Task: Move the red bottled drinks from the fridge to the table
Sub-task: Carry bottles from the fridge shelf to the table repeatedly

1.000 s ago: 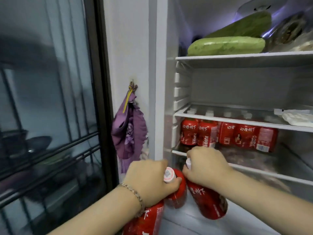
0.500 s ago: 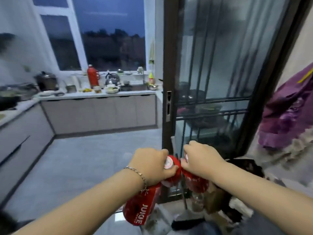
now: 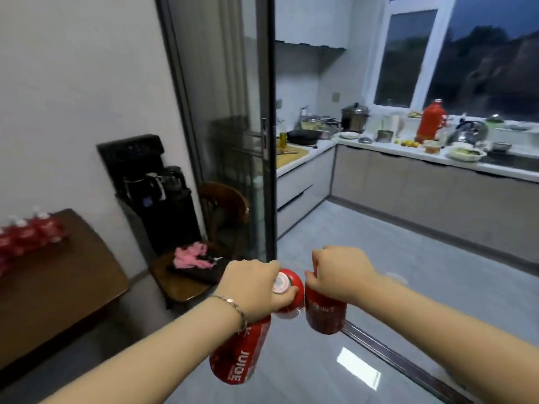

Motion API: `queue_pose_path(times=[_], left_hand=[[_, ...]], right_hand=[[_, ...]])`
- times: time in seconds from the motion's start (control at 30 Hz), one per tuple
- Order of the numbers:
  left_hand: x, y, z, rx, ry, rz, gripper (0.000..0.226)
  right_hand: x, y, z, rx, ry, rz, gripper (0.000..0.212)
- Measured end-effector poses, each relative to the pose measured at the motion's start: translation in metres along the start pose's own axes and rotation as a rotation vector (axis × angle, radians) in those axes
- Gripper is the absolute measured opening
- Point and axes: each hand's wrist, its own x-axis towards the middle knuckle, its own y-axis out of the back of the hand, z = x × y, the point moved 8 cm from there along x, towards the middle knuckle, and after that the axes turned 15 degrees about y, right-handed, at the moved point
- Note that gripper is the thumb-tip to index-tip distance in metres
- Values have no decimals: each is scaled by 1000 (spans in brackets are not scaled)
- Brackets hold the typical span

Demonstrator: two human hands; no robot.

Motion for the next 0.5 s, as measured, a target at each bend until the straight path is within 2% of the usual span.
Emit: queue_pose_path(times=[0.13, 0.27, 0.5], left_hand=[[-9, -1, -155, 17, 229, -4, 45], [-27, -5, -286, -12, 432, -43, 36], [-50, -35, -494, 38, 733, -87, 41]], right_hand=[[115, -5, -117, 24, 203, -5, 36], [212, -13, -217, 23, 354, 3, 36], [368, -41, -385, 32, 581, -23, 36]])
